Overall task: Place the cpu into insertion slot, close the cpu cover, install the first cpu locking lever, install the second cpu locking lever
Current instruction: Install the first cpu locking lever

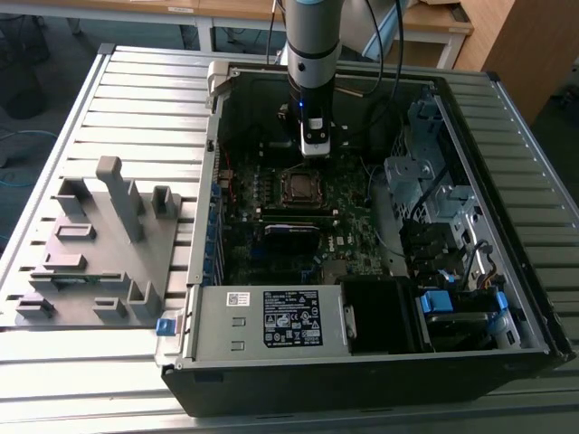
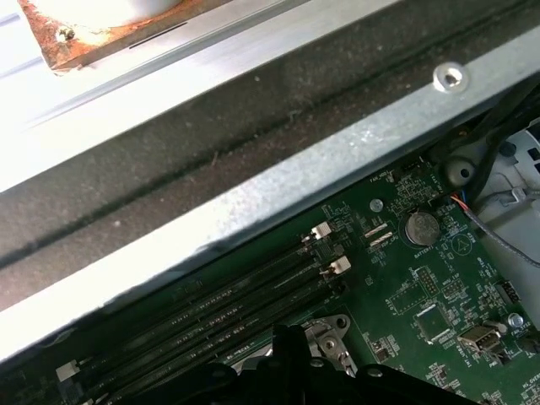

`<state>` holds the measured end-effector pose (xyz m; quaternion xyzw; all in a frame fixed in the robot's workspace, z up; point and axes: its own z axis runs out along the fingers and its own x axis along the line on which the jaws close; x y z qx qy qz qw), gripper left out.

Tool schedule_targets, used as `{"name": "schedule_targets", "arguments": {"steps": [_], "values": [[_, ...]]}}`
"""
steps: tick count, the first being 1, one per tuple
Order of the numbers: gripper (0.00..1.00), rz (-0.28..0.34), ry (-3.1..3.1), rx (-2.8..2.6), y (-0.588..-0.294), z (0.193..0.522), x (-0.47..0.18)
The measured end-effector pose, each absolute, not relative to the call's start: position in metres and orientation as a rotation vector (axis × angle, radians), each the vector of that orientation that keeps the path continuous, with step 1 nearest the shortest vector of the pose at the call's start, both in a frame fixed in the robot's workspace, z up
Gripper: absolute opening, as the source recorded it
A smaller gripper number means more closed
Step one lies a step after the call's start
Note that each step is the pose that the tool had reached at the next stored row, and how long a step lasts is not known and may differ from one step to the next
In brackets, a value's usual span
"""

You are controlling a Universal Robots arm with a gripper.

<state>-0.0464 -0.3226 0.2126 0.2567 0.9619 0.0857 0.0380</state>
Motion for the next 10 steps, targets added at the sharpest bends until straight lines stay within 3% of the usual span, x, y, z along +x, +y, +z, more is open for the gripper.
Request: {"name": "schedule_targets", "arguments": {"steps": [10], "values": [[0.10, 0.280, 2.952, 0.789, -0.3226, 0.2119, -0.0475]]}}
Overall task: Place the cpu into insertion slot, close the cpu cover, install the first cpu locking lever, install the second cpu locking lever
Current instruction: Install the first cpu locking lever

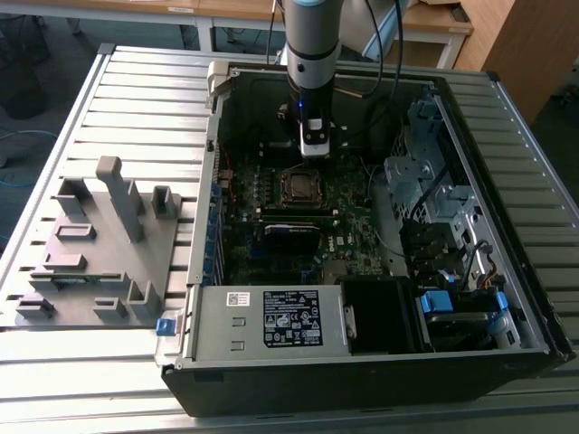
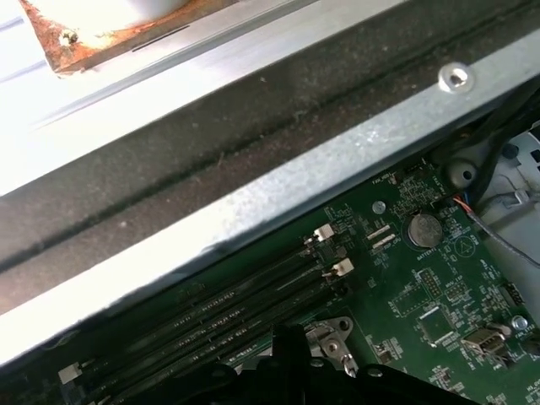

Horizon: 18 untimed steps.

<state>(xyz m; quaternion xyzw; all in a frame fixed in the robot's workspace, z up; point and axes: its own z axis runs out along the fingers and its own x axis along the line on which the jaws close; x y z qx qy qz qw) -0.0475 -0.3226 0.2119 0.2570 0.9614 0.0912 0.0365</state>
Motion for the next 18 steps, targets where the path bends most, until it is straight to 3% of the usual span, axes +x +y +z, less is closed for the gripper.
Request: {"name": "schedule_targets", "arguments": {"steps": [18], "values": [[0.10, 0.316, 2.952, 0.779, -0.3225, 0.2103, -0.0516]]}}
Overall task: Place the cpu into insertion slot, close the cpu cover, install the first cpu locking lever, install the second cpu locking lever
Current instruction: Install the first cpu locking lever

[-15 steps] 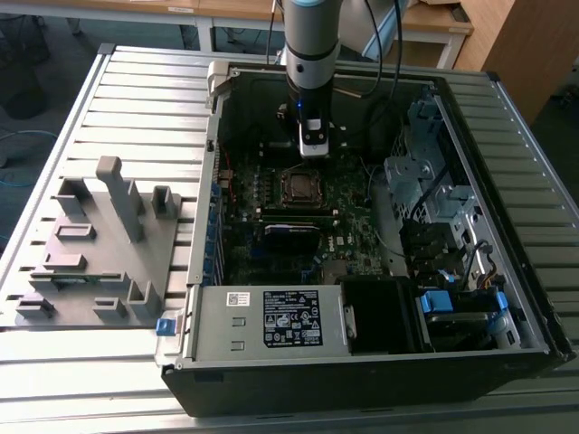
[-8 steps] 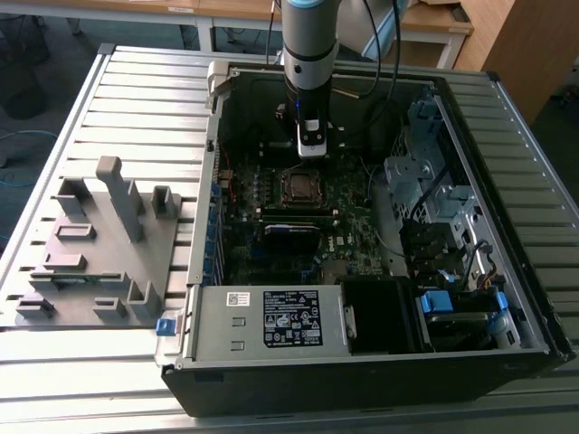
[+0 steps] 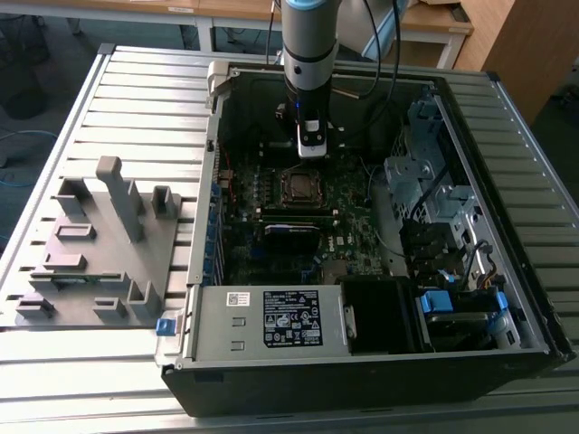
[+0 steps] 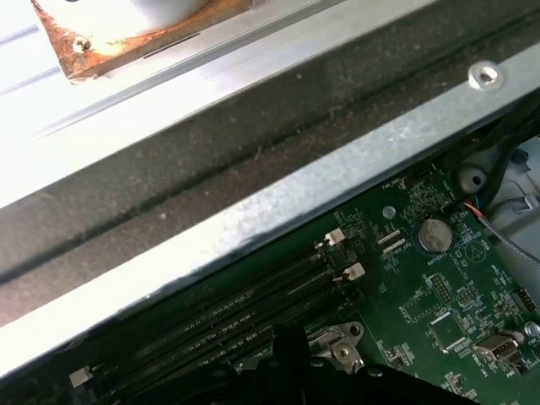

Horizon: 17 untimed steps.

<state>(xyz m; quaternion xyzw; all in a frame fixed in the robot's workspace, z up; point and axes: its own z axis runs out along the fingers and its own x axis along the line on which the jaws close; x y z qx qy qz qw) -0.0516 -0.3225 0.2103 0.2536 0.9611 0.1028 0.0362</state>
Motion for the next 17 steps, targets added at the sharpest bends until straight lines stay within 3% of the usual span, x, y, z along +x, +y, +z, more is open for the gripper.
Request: {"name": "schedule_targets", "arguments": {"steps": [17], "values": [[0.10, 0.325, 2.952, 0.775, -0.3228, 0.2083, -0.0520]]}}
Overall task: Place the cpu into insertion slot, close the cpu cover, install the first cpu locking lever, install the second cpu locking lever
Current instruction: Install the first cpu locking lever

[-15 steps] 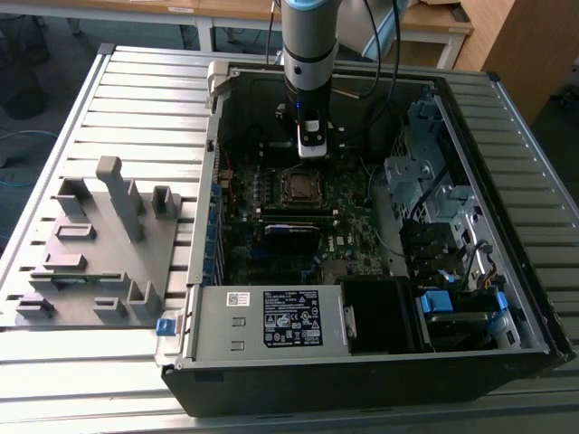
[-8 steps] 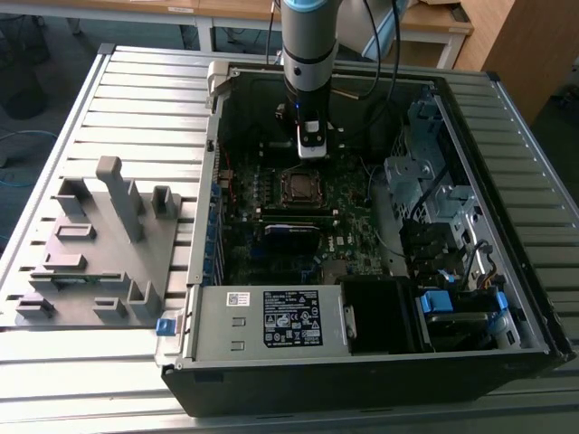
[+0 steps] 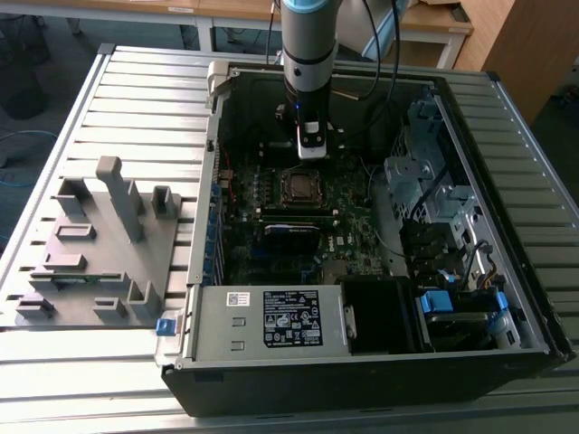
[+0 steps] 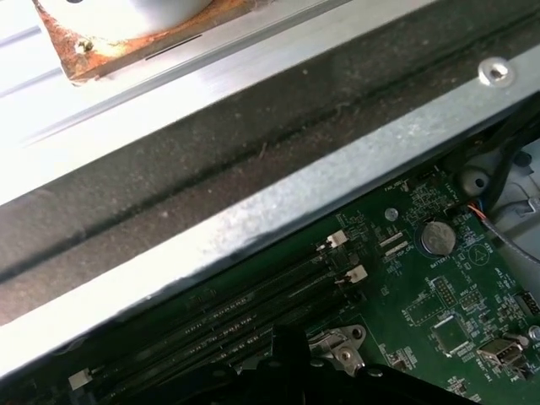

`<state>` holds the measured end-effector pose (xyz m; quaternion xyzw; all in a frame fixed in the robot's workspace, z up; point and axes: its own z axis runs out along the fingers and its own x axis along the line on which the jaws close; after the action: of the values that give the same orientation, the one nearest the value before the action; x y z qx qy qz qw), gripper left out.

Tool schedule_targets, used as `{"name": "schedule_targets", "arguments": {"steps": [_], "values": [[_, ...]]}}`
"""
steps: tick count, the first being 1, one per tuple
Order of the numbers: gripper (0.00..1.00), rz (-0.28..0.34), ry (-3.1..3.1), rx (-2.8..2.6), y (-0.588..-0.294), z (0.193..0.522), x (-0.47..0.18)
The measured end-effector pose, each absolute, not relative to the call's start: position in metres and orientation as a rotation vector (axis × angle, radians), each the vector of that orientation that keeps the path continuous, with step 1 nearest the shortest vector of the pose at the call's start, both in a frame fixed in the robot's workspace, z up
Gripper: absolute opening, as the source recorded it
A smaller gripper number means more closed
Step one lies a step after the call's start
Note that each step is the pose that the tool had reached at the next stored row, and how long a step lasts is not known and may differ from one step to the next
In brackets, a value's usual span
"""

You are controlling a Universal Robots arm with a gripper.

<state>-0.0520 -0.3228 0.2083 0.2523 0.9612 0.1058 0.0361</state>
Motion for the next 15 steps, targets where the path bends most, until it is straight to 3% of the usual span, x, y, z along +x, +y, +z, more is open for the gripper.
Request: {"name": "schedule_targets", "arguments": {"steps": [15], "values": [[0.10, 0.325, 2.952, 0.773, -0.3228, 0.2068, -0.0519]]}}
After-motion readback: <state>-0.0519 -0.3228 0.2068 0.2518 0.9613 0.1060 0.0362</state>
